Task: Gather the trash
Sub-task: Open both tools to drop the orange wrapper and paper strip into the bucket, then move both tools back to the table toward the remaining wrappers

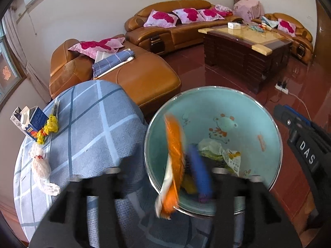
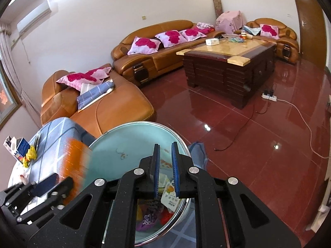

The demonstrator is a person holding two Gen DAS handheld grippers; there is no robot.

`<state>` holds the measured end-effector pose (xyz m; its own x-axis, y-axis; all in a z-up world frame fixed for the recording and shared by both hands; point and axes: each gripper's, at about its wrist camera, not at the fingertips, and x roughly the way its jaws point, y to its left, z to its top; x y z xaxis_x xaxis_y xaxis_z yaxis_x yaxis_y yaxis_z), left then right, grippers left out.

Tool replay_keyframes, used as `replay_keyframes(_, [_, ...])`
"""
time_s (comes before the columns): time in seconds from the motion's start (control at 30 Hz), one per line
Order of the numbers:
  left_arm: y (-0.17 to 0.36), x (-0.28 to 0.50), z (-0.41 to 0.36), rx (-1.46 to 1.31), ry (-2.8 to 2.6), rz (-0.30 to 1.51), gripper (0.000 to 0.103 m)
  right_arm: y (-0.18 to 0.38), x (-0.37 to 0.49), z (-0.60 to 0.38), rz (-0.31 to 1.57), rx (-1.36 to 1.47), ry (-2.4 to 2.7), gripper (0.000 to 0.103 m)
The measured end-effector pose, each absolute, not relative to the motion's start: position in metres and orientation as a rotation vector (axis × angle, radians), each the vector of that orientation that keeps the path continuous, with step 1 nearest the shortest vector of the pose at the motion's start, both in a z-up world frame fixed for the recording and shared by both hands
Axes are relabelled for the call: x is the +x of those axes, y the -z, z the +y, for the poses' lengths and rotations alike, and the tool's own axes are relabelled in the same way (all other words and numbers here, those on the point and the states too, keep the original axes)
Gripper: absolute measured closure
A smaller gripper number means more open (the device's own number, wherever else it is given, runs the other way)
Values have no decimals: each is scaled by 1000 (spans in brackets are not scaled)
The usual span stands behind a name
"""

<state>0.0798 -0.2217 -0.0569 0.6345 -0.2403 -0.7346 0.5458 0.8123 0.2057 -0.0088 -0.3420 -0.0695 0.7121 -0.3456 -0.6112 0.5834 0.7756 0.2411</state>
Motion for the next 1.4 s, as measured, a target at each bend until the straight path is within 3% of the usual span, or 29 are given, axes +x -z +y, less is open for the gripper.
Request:
replay_keyframes(0.23, [49, 80, -211, 418, 440, 749, 37, 67, -12, -340, 567, 434, 533, 91])
replay_keyframes(0.33, [46, 80, -207, 415, 412, 744, 29, 64, -13, -337, 559, 426, 530, 91])
replay_keyframes(0.6, [39, 79, -194, 388, 392, 742, 26, 57, -17, -329, 542, 406, 520, 89])
replay_keyframes(0.7, [36, 79, -189, 373, 382, 743, 20, 55, -18, -327, 536, 401, 516, 89])
replay_keyframes(1.27, [33, 91, -134, 314, 259, 772, 16, 48, -22, -308, 533, 360, 433, 87])
replay_keyframes(1.33, [34, 92, -126, 314, 242, 775, 16, 46, -20, -297, 536, 334, 400, 85])
replay_keyframes(1.4, [36, 94, -117, 311, 222, 780, 16, 45, -17, -287, 536, 312, 377, 74])
